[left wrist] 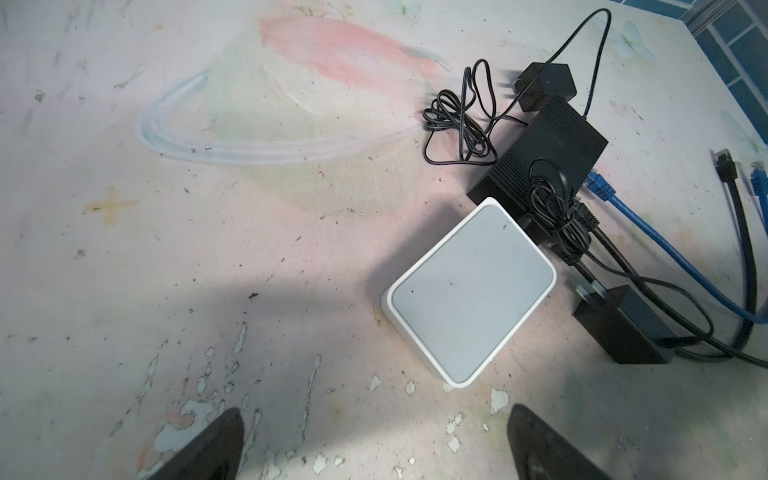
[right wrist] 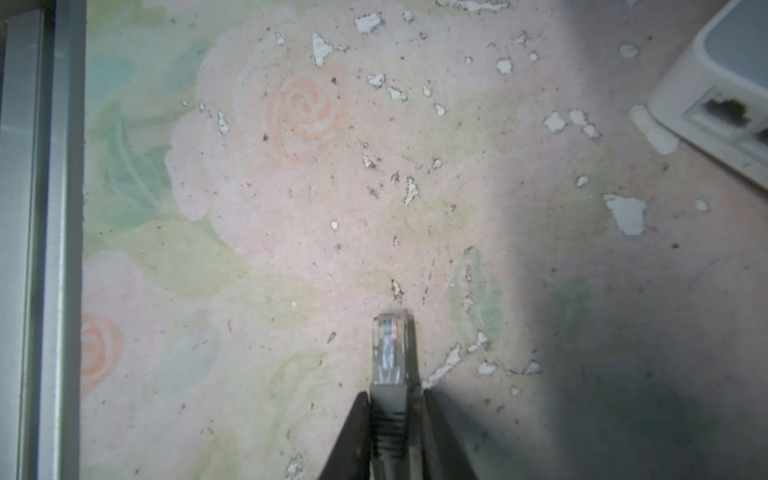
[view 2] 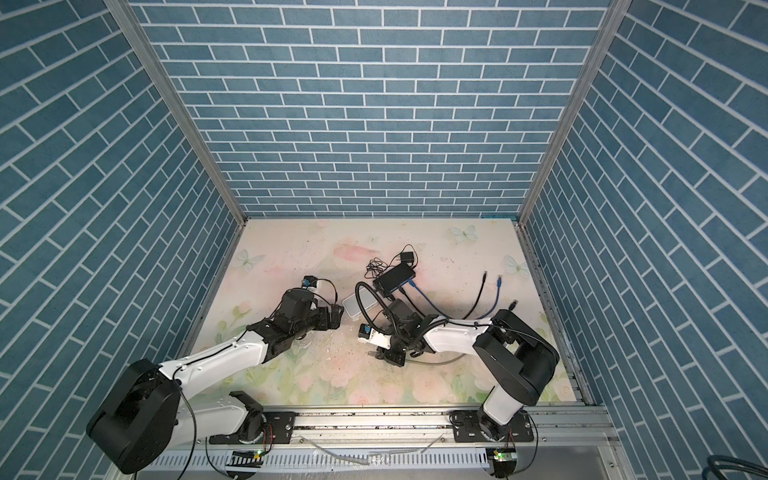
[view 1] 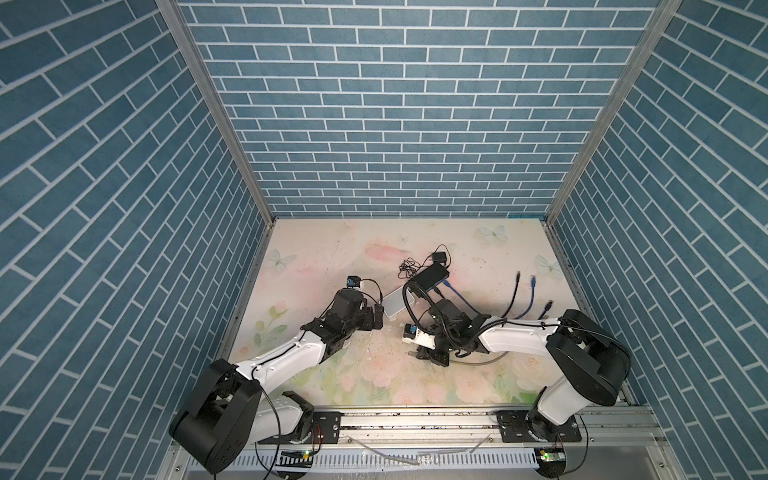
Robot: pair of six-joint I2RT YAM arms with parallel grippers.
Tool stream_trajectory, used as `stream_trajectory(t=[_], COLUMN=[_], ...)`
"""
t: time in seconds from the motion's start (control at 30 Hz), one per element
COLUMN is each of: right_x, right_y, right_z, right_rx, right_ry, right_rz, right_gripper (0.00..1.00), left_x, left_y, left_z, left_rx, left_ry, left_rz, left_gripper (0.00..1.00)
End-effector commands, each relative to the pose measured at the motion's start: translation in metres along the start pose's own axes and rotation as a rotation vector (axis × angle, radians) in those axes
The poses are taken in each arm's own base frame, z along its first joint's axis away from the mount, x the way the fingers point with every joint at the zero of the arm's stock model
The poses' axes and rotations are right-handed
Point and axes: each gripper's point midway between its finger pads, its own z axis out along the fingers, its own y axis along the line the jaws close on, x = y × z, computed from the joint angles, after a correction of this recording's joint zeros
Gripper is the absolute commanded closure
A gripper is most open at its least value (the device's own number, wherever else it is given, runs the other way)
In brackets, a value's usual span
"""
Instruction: Insert the plug into the switch port
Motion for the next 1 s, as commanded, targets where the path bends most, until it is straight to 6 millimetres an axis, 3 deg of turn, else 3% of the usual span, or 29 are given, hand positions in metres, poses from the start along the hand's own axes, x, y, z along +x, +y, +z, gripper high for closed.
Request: stream_trajectory(t=[0.0,0.23,0.5,0.77,0.97], right_x=[0.033,0.034,0.031,-0.005,-0.014], right_y=[0.008,0.009,0.006,-0.040,-0.062], right_z=[0.007,0.008,0.007,-0.010,-0.029], right_rx=[-0.007,0.004,0.039,0.291,0.360], right_ry=[0.152,0.211,0.228,0.088,0.012], right_rz=[-0.046,-0.081,-0.096,0.068,0.238], right_gripper=[0.79,0.83,0.99,1.00,1.00], left_x=[-0.007,-0.007,-0.009,-0.019,-0.028], left_y=[0.009,0.009,0.008,-0.008,-0.017], left_z=[-0.003,-0.001,0.001,0.000,0.000], left_rx=[-0.062,-0.080,-0.078,-0.005,0.012], left_ry=[0.008,0.050,0.057,0.043,0.069], left_rz=[0.047,0.096,0.110,0.164,0.243], left_gripper=[0.00,0.00,0.00,0.00,0.00])
